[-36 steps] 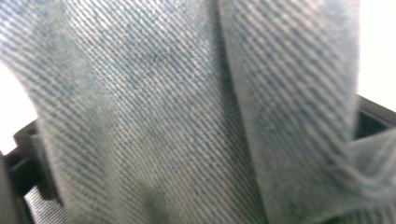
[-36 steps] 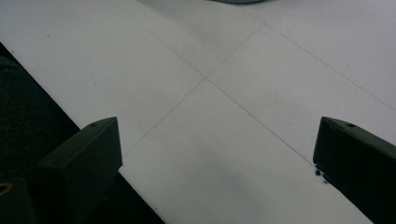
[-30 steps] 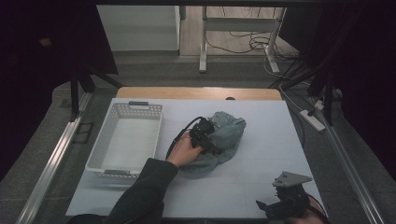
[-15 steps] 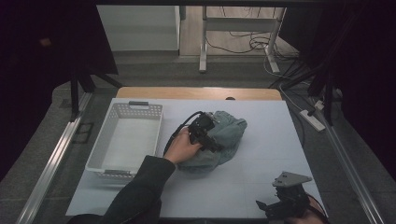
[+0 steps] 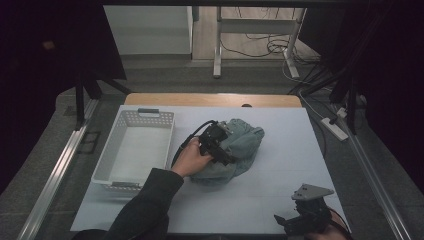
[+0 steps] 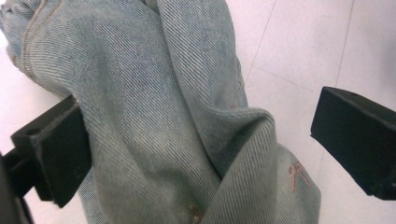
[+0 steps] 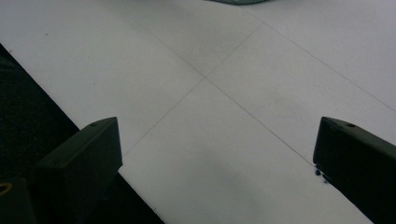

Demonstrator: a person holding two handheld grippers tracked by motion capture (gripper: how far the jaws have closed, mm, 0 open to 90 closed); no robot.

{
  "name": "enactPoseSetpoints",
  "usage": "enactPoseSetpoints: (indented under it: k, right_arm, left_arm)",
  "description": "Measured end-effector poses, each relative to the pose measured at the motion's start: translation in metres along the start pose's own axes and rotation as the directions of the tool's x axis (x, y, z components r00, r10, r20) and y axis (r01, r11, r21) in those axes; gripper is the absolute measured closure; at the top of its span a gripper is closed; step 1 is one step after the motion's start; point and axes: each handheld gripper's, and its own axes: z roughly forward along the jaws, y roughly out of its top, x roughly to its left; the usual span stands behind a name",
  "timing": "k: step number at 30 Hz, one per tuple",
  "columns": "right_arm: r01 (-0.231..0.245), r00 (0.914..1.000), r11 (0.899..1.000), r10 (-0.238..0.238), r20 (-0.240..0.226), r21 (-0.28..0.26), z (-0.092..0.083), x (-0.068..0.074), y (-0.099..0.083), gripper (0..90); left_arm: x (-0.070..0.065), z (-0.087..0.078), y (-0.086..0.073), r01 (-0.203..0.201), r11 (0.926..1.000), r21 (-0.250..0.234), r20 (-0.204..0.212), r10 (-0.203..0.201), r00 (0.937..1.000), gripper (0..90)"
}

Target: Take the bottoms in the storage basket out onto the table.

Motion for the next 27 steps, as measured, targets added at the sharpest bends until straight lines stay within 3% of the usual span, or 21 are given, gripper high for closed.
enactPoseSetpoints:
  k: [6,12,24,27]
  right_arm:
    - [0.000,1.0000,1.000,0.000,0.001,0.000,0.000,0.000,0.000,1.4]
    - [0.001,1.0000,1.000,-0.001,0.000,0.001,0.000,0.000,0.000,1.4]
    - [0.005,1.0000,1.000,-0.005,-0.001,-0.001,-0.001,0.000,0.000,1.4]
    - [0.005,1.0000,1.000,-0.005,-0.001,-0.002,-0.001,0.001,0.000,1.4]
  left_arm:
    - [-0.001,-0.004,-0.004,-0.003,0.9998,-0.020,0.007,0.003,1.0000,0.0]
    - [-0.002,-0.010,-0.009,0.029,0.9977,-0.061,0.025,-0.028,0.9993,0.0]
    - [-0.004,-0.022,-0.015,0.053,0.9907,-0.125,0.072,-0.044,0.9964,0.0]
    - [-0.005,-0.024,-0.016,0.043,0.9899,-0.135,0.071,-0.034,0.9969,0.0]
